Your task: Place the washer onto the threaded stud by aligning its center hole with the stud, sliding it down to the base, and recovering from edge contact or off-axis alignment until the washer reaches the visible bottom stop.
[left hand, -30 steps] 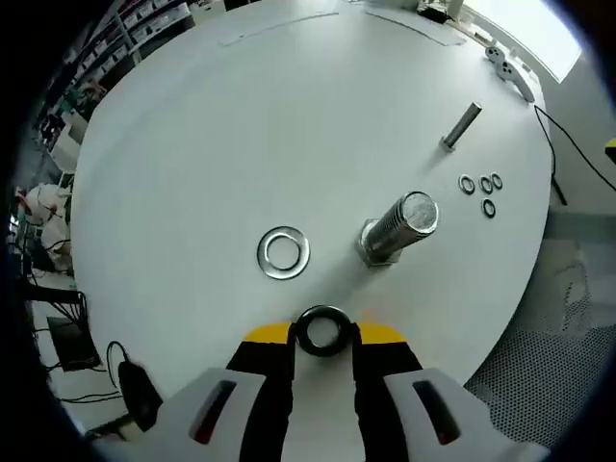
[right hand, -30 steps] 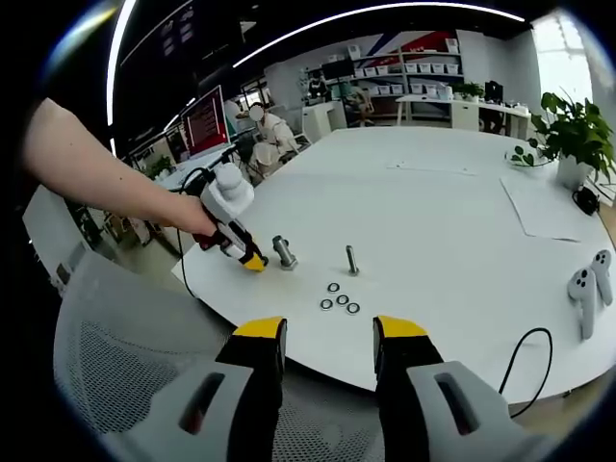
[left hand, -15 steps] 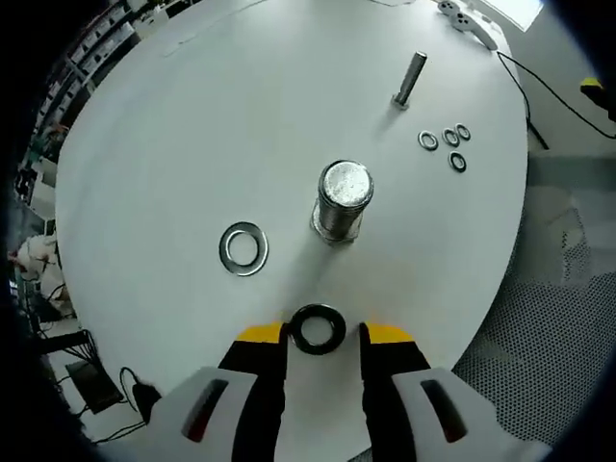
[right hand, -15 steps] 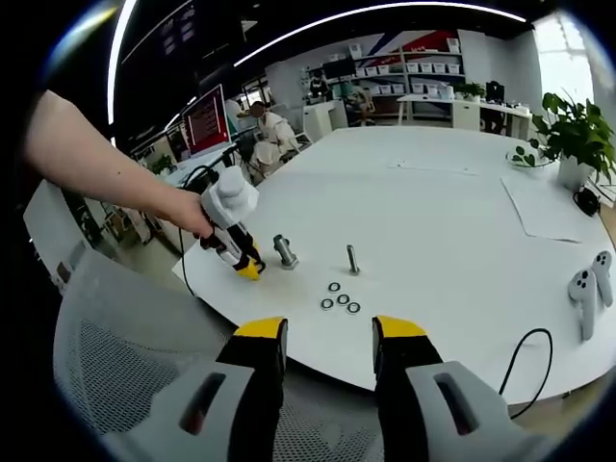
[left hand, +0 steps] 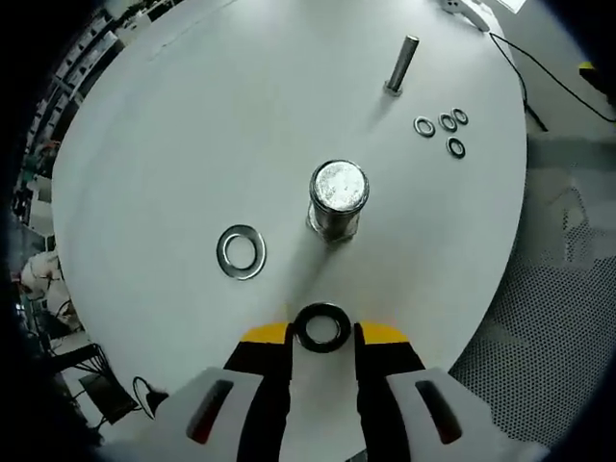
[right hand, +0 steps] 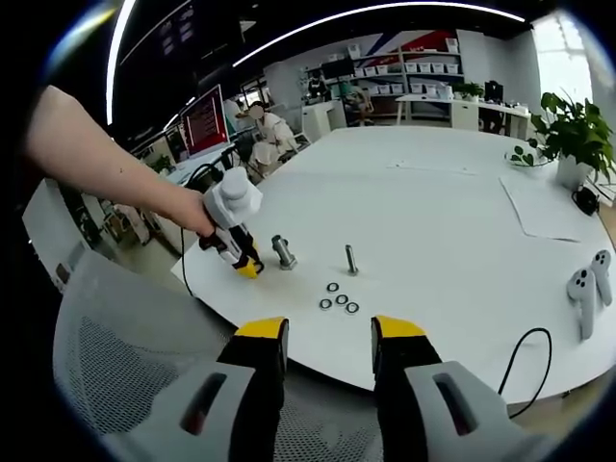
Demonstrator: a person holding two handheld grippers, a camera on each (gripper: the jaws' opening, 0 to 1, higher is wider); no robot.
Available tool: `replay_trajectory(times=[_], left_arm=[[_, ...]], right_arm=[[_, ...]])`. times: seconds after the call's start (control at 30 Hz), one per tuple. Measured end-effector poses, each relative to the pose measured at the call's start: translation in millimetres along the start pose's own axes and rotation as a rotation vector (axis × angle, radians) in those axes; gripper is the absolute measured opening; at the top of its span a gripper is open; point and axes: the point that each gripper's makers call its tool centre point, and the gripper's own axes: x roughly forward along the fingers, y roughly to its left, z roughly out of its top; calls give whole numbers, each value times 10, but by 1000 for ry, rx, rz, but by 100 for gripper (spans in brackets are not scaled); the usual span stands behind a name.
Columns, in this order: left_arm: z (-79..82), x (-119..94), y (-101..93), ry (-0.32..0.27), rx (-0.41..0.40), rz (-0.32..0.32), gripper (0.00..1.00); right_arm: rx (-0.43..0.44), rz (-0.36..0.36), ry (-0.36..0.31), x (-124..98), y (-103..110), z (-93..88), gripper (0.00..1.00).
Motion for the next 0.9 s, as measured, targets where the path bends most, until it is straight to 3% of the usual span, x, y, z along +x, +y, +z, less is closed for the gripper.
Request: replay_trajectory(times=[0.3,0.33,0.43,0.57,0.73,0.9], left_arm=[[-14,7,-2,-21,-57,-2,20],[-13,6,-3,-22,-55,-1,19],[-25,-6,-17,-8,58,-17,19],[-44,-9,17,-17,-7,-27,19],[-36,-47,15,-15,57,-19,19],[32,-117,61,-41,37,-20,19]], right_arm=[[-1,0,2,0,-2,-3,36],[-2,1,3,0,0,-5,36],[-2,3,1,-3,1,-4,36],[-4,3,3,-5,-4,-8,36],[-4,3,4,-2,-7,-9,36],[1,0,2,-4,-16,-4,36]])
